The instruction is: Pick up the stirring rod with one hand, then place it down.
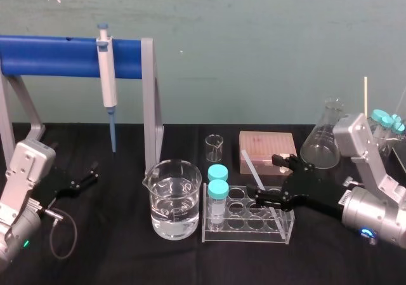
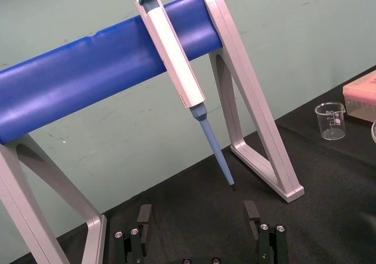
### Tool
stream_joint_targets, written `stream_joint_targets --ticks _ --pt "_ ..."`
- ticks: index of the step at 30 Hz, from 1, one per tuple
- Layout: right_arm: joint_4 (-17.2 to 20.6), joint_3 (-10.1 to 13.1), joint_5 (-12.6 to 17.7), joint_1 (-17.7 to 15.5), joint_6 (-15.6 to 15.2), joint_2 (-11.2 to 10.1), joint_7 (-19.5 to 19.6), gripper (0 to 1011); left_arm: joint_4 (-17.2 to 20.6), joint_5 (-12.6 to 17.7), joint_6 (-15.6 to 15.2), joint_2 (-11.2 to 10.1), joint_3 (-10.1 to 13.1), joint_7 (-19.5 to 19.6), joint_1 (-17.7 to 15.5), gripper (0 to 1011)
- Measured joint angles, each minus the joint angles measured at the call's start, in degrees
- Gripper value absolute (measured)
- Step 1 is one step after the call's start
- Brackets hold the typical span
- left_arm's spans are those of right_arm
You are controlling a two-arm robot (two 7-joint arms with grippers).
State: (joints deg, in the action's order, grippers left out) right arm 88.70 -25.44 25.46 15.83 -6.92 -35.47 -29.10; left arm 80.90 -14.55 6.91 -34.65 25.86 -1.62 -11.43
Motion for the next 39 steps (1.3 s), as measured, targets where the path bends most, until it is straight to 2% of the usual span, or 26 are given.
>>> stream_joint_targets --ticks 10,20,35,39 --pt "-3.23 -0.94 -2.18 2.38 0.27 2.87 -0.77 1003 0.00 0.00 0.00 0.00 0.00 0.00 0.00 1000" --pt "-4.46 -1.06 -3.44 3.08 -0.15 4.70 -0.35 1003 0.00 0.00 0.00 0.00 0.00 0.00 0.00 1000" --pt "-4.53 -0.94 -4.31 3.12 -0.52 5.18 0.25 1003 0.00 0.00 0.00 0.00 0.00 0.00 0.00 1000" --pt "-4.52 -0.93 -4.27 3.12 -0.52 5.16 0.24 947 0.00 0.00 0.00 0.00 0.00 0.00 0.00 1000"
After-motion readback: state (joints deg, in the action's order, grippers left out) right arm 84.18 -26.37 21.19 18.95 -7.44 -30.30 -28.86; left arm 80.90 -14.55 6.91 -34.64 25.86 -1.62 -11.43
